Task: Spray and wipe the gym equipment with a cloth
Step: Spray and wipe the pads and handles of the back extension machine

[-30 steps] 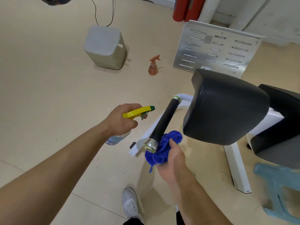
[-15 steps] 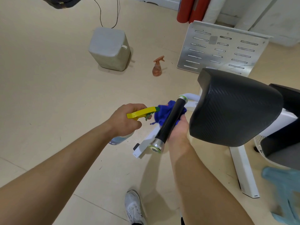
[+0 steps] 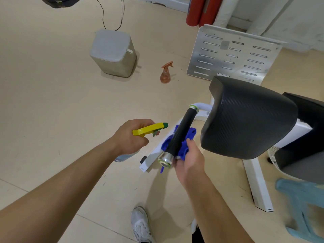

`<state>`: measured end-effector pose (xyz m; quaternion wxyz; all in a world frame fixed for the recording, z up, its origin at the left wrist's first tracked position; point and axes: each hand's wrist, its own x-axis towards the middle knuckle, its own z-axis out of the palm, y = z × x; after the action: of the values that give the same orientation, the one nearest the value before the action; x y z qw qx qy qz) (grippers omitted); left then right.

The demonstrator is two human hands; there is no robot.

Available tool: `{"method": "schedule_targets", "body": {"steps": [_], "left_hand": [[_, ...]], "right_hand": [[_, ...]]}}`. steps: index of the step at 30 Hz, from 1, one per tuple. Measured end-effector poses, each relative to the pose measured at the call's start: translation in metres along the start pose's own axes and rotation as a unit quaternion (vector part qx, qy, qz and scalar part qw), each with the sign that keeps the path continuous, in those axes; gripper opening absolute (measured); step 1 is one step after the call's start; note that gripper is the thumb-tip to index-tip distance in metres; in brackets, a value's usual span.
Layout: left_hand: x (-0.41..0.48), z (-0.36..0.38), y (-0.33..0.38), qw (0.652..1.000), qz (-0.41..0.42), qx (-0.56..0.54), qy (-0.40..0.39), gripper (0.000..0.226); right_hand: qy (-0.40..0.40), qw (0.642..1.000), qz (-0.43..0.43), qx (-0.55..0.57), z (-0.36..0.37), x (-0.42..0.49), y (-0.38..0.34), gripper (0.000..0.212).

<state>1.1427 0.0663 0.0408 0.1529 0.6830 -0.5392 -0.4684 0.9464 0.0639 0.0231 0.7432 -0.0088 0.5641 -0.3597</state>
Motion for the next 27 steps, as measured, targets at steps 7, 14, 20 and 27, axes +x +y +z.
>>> {"method": "schedule_targets", "body": {"steps": [7,14,20,27], "left_hand": [[0.008,-0.008,-0.001,1.000,0.000,0.000,0.007,0.043],[0.007,-0.020,-0.002,1.000,-0.009,0.004,0.017,0.045],[0.002,-0.020,-0.005,1.000,-0.013,0.012,0.019,0.046],[-0.008,-0.019,0.007,1.000,-0.011,0.011,0.017,0.047]], "right_hand": [[-0.160,0.800,-0.317,-0.484,-0.012,-0.034,0.003,0.032],[-0.069,0.637,-0.354,-0.682,0.009,0.008,-0.024,0.031],[0.093,0.597,-0.400,-0.689,0.043,0.036,-0.040,0.045],[0.059,0.660,-0.354,-0.660,0.029,0.002,-0.028,0.040]]}}
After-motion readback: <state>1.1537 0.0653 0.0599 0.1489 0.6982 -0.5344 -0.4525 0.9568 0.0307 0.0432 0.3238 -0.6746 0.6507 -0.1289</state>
